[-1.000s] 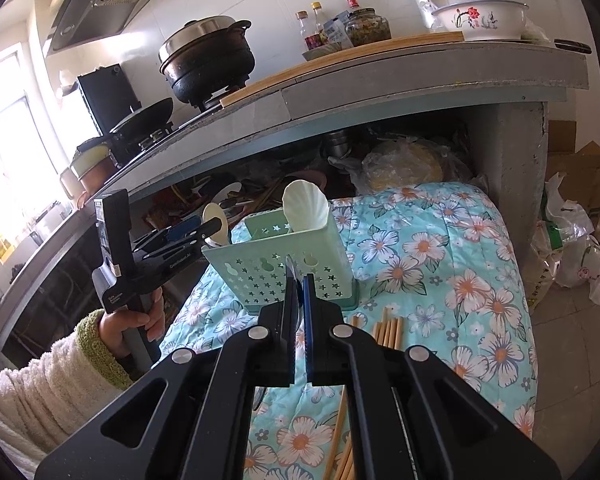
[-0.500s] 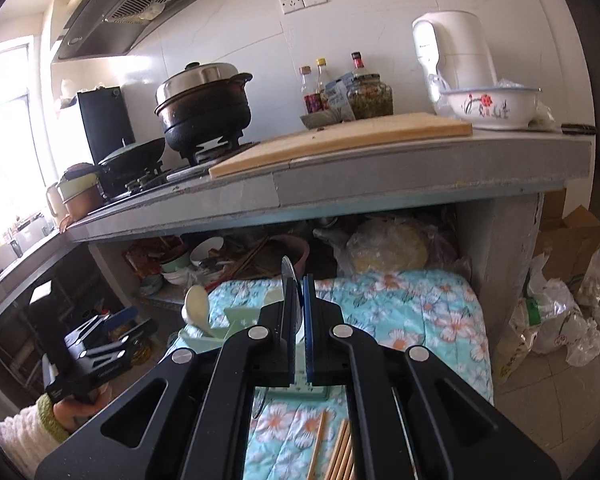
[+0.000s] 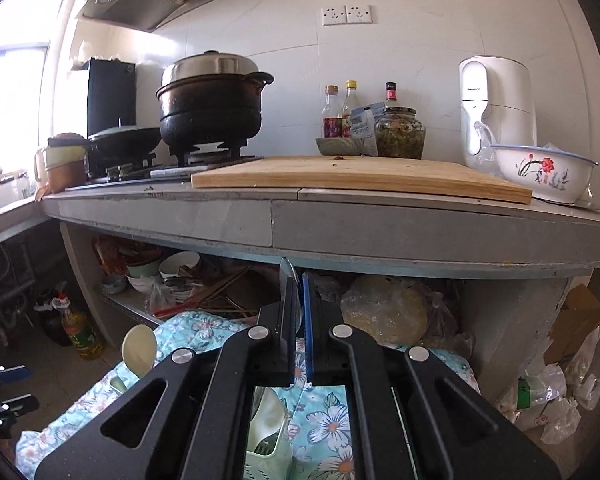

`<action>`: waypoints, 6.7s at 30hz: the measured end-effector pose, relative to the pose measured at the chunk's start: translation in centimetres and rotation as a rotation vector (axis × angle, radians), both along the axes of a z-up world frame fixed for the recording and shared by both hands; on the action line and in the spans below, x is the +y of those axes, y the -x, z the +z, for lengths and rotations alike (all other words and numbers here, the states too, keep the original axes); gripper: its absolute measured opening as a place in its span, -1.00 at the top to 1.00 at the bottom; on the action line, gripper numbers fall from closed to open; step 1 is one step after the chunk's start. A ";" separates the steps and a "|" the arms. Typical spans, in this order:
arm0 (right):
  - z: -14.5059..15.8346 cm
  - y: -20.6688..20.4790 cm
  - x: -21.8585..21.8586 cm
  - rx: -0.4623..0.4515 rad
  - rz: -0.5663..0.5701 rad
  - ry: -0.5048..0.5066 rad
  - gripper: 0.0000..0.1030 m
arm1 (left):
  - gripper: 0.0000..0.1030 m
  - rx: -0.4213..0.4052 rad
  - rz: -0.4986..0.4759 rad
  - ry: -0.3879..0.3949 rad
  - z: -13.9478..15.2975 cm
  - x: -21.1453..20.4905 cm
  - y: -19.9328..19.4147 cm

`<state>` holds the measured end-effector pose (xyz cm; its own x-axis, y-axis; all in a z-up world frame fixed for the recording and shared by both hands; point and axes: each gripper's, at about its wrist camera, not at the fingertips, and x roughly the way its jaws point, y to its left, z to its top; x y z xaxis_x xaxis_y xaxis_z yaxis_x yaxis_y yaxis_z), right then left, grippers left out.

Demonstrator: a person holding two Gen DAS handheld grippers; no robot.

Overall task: Organize utensils
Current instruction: 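Lower the metal spoon into the green holder and open the right tool, then move the right tool to the bamboo chopsticks and close on one, then move the left tool to the bamboo chopsticks and close on one, then lift a chopstick with the left tool while the right tool lifts another chopstick, then lower the chopstick into the holder and open the left tool while the right tool holds its chopstick above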

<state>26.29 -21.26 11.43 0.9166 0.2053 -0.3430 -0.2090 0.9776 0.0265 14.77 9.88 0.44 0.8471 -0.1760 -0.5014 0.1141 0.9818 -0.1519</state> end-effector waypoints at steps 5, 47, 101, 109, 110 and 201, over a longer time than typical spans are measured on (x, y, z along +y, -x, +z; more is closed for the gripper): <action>-1.9 -0.4 0.9 0.014 0.025 0.039 0.93 | -0.30 0.011 0.019 -0.008 -0.6 0.7 0.6; -19.6 14.5 -8.6 0.703 -0.001 -0.453 0.61 | -0.32 0.175 -0.176 0.015 -4.9 -6.9 1.5; -24.2 16.1 -12.8 0.771 0.050 -0.779 0.87 | 0.80 0.683 -0.414 0.283 -14.1 -23.3 -7.1; -23.7 16.2 -12.3 0.794 0.033 -0.739 0.87 | 0.90 0.685 -0.383 0.285 -13.4 -22.0 -5.8; -23.6 16.3 -12.2 0.799 0.030 -0.728 0.87 | 0.90 0.688 -0.375 0.291 -13.4 -21.5 -5.4; -2.9 12.3 -2.5 0.429 0.184 -0.404 0.87 | 0.89 -0.046 -0.263 0.269 17.1 -3.2 -3.6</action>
